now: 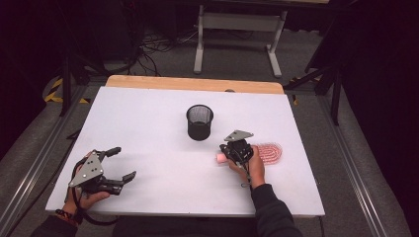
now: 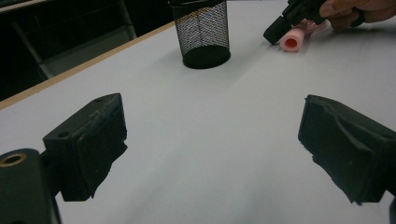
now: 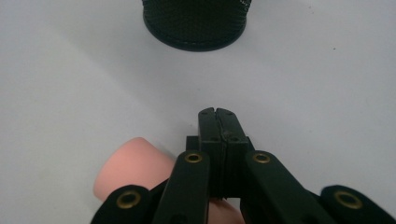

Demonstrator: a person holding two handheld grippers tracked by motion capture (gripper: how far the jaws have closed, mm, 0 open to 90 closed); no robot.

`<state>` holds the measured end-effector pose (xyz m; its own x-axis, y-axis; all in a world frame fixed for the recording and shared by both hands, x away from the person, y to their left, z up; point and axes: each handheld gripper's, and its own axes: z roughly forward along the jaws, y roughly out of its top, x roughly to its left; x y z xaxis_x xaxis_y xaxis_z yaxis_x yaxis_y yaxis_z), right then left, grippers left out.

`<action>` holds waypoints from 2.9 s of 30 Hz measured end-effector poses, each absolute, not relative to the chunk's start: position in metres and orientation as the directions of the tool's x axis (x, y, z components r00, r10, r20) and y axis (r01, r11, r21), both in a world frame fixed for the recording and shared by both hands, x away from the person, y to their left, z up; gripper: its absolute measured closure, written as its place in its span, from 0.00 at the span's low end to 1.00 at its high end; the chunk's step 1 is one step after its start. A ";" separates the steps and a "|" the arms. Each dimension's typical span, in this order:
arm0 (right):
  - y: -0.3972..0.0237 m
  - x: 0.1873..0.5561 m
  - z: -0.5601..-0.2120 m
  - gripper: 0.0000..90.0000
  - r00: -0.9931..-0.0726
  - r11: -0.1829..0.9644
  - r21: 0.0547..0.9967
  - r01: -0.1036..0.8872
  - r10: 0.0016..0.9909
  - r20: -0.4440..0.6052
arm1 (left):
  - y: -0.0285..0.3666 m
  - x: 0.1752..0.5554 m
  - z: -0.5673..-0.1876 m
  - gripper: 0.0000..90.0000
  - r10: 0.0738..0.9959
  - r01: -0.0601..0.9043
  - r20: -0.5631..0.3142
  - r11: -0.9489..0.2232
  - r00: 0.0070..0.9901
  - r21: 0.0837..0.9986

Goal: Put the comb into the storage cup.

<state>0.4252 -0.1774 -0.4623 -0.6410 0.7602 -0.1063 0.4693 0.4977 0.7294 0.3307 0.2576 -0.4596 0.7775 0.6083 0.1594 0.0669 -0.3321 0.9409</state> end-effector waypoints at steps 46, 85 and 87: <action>-0.243 0.341 -0.447 0.95 -0.763 0.651 0.622 0.436 0.633 -0.127 | 0.258 0.332 -0.461 0.11 0.611 0.087 0.155 -0.348 0.777 0.934; -0.307 0.308 -0.417 0.23 -0.437 0.389 0.706 0.592 0.891 -0.125 | 0.259 0.332 -0.460 0.11 0.603 0.092 0.136 -0.331 0.786 0.939; -0.310 0.309 -0.419 0.21 -0.419 0.367 0.698 0.615 0.902 -0.104 | 0.260 0.332 -0.460 0.11 0.600 0.094 0.128 -0.325 0.790 0.941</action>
